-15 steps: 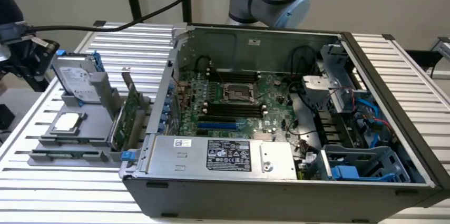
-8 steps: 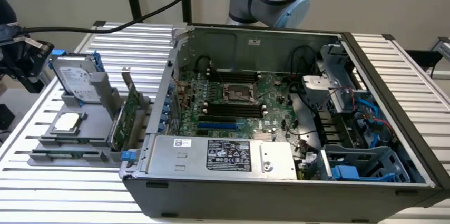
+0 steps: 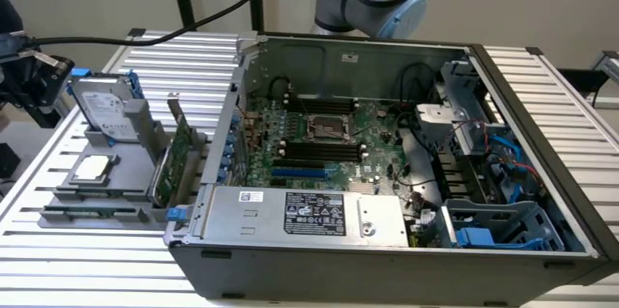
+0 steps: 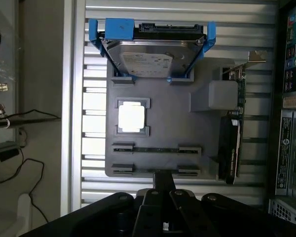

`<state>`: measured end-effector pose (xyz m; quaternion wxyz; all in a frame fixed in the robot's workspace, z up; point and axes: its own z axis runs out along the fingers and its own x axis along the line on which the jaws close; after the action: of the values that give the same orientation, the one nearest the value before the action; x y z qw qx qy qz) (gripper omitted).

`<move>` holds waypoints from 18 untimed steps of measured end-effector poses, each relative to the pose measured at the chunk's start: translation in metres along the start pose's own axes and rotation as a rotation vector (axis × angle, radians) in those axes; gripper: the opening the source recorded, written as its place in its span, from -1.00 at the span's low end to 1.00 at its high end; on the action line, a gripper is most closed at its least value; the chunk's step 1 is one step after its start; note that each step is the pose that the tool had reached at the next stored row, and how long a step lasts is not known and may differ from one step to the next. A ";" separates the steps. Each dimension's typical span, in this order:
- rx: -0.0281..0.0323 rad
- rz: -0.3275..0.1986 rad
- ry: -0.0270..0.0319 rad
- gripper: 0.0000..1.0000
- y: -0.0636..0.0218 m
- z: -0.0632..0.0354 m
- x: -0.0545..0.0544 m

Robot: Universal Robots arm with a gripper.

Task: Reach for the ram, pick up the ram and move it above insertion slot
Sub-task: 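Pick up the ram and move it above insertion slot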

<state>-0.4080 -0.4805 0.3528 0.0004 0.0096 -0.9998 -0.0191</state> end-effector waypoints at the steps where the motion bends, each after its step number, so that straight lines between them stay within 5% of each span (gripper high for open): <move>1: 0.0000 0.000 0.0000 -0.79 0.0000 0.0000 0.000; 4: 0.0001 -0.013 0.0006 -0.79 0.0000 -0.0001 0.000; 18: 0.0001 -0.267 0.0102 -0.79 0.0000 0.0003 0.000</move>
<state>-0.4080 -0.4805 0.3525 0.0029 0.1429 -0.9896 -0.0189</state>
